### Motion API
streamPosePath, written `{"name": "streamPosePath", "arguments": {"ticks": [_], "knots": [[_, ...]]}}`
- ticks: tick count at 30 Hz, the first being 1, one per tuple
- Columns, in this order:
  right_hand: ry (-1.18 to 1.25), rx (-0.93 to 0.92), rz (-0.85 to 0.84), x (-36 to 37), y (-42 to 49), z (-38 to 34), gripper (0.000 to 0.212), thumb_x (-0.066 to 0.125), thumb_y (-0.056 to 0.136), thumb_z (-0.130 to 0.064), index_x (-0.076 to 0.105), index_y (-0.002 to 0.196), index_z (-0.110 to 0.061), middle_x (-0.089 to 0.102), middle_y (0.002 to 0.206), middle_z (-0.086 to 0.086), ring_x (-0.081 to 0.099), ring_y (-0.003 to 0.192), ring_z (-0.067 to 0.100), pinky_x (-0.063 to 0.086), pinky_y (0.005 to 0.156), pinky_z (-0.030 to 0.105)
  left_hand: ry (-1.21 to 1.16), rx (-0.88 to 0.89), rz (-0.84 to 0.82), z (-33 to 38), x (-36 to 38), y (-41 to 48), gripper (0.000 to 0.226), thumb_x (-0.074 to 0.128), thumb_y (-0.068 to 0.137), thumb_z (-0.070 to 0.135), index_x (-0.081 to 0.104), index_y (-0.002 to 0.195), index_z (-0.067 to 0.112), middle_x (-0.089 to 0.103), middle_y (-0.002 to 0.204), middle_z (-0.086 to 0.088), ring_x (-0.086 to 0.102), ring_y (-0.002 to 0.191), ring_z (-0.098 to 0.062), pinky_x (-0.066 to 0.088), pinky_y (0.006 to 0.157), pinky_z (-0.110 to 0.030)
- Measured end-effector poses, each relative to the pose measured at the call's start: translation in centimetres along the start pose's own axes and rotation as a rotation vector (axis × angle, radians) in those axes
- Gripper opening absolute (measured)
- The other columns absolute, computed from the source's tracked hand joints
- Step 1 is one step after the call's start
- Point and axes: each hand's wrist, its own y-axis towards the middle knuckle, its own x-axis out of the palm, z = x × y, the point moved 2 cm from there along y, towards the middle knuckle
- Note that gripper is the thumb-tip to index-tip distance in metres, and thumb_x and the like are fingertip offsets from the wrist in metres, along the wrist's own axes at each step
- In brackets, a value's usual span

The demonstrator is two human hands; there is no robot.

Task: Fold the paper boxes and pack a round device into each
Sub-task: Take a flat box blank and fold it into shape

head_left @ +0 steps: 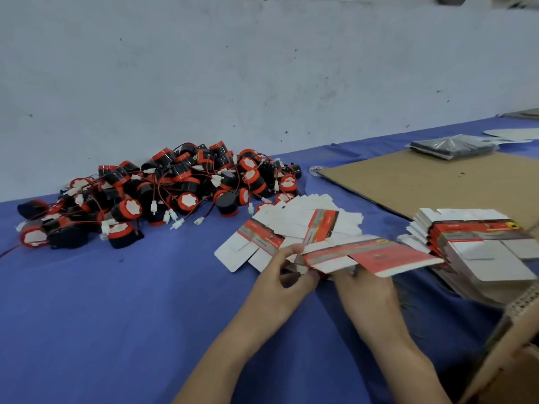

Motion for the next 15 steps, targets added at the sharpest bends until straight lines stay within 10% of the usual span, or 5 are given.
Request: {"name": "streamPosePath", "arguments": {"ticks": [6, 9, 15], "knots": [[-0.143, 0.043, -0.042, 0.8, 0.2, -0.6, 0.025, 0.054, 0.092, -0.034, 0.061, 0.107, -0.015, 0.053, 0.13, 0.005, 0.046, 0.12, 0.026, 0.043, 0.099, 0.045, 0.074, 0.046, 0.217, -0.5, -0.1, 0.5, 0.011, 0.063, 0.096, 0.029, 0.071, 0.099, 0.036, 0.07, 0.105, 0.009, 0.066, 0.094, -0.005, 0.054, 0.08, -0.026], [-0.1, 0.005, 0.0, 1.0, 0.2, -1.3, 0.016, 0.052, 0.096, -0.032, 0.061, 0.099, -0.019, 0.043, 0.147, 0.001, 0.046, 0.127, 0.019, 0.043, 0.101, 0.045, 0.108, 0.128, 0.42, -0.3, -1.0, 0.4, 0.012, 0.062, 0.097, 0.032, 0.071, 0.09, 0.028, 0.064, 0.109, 0.002, 0.06, 0.098, -0.002, 0.045, 0.083, -0.013], [0.118, -0.079, 0.067, 1.7, -0.1, -2.5, 0.012, 0.049, 0.097, -0.034, 0.051, 0.109, -0.034, 0.052, 0.12, -0.015, 0.056, 0.089, 0.0, 0.046, 0.074, 0.028, -0.192, -0.057, 0.509, 0.0, -3.4, -0.4, 0.021, 0.056, 0.099, 0.041, 0.07, 0.096, 0.024, 0.075, 0.086, 0.01, 0.07, 0.077, -0.003, 0.052, 0.061, -0.016]]}}
